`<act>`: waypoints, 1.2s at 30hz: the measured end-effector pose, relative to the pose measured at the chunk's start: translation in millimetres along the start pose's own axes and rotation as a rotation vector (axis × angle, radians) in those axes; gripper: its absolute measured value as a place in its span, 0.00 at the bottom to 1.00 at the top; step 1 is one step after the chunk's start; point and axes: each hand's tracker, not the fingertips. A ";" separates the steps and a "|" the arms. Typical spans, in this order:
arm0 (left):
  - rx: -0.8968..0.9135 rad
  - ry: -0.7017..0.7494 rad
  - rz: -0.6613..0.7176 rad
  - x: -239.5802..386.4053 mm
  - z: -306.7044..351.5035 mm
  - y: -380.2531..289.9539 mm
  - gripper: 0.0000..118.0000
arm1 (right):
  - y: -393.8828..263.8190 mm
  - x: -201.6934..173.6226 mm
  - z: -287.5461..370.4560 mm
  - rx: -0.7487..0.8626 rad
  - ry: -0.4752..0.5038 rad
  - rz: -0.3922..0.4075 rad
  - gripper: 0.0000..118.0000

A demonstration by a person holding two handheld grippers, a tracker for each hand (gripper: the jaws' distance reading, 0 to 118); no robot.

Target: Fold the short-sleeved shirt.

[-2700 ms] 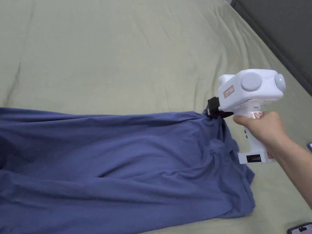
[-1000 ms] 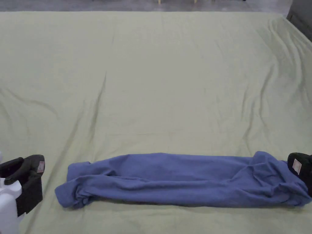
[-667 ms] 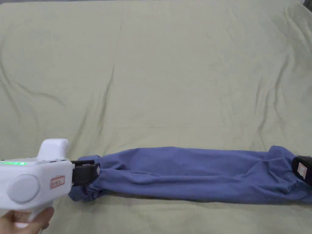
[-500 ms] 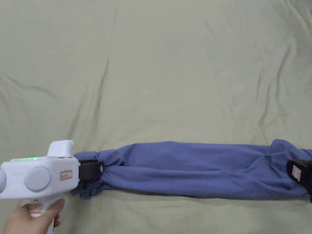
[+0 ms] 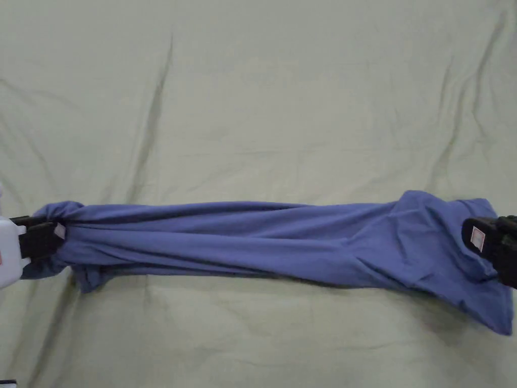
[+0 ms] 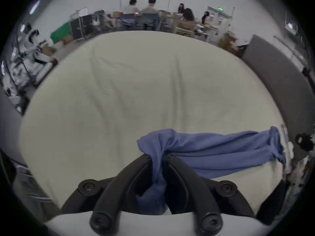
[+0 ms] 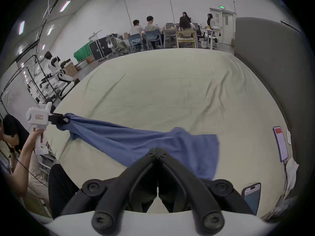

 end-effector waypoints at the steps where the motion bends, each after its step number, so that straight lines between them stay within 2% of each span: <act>1: -0.022 0.034 -0.014 2.0 5.7 2.3 0.06 | 1.4 0.4 -2.8 0.000 -0.001 -0.003 0.02; 6: 0.055 -0.035 -0.006 44.8 44.5 13.7 0.06 | 7.7 -1.2 -12.1 0.004 -0.011 0.008 0.02; 12: 0.064 -0.285 -0.066 158.6 62.0 20.2 0.06 | 7.9 6.3 -12.0 0.021 0.010 -0.018 0.02; 16: -0.042 -0.469 -0.058 248.5 29.5 16.0 0.06 | 2.7 16.6 -15.0 0.017 0.006 -0.042 0.02; 19: -0.155 -0.523 -0.099 302.4 -1.5 5.0 0.06 | -3.0 22.7 -18.0 0.004 -0.003 -0.053 0.02; 22: -0.252 -0.545 -0.074 320.8 -30.0 1.7 0.07 | -8.0 28.3 -19.7 -0.009 -0.007 -0.064 0.02; 23: -0.280 -0.587 -0.030 317.2 -34.8 4.1 0.12 | -8.5 30.0 -19.7 -0.011 -0.001 -0.071 0.02; 25: -0.285 -0.694 0.052 292.9 -23.4 10.5 0.62 | -10.4 31.9 -19.3 -0.010 0.003 -0.079 0.02; 26: -0.267 -0.709 0.083 281.6 -14.3 15.3 0.68 | -10.9 32.6 -19.3 -0.010 0.006 -0.082 0.02; 31: 0.003 -0.602 0.124 201.8 66.8 44.6 0.68 | -10.4 33.3 -19.3 -0.001 0.016 -0.105 0.02; 32: 0.060 -0.557 0.093 187.3 76.3 42.5 0.68 | -10.3 32.7 -19.8 -0.001 0.020 -0.106 0.02; 33: 0.107 -0.518 0.040 182.2 78.7 40.3 0.56 | -10.3 31.8 -20.3 0.001 0.022 -0.107 0.02; 34: 0.092 -0.462 -0.038 186.0 71.9 40.8 0.22 | -10.2 30.3 -21.0 0.000 0.024 -0.107 0.02; 35: 0.028 -0.372 -0.066 190.4 57.1 41.4 0.00 | -10.0 28.8 -22.0 -0.003 0.024 -0.105 0.02; 36: 0.015 -0.303 -0.058 194.5 46.4 36.4 0.00 | -10.2 27.5 -22.8 -0.006 0.022 -0.102 0.02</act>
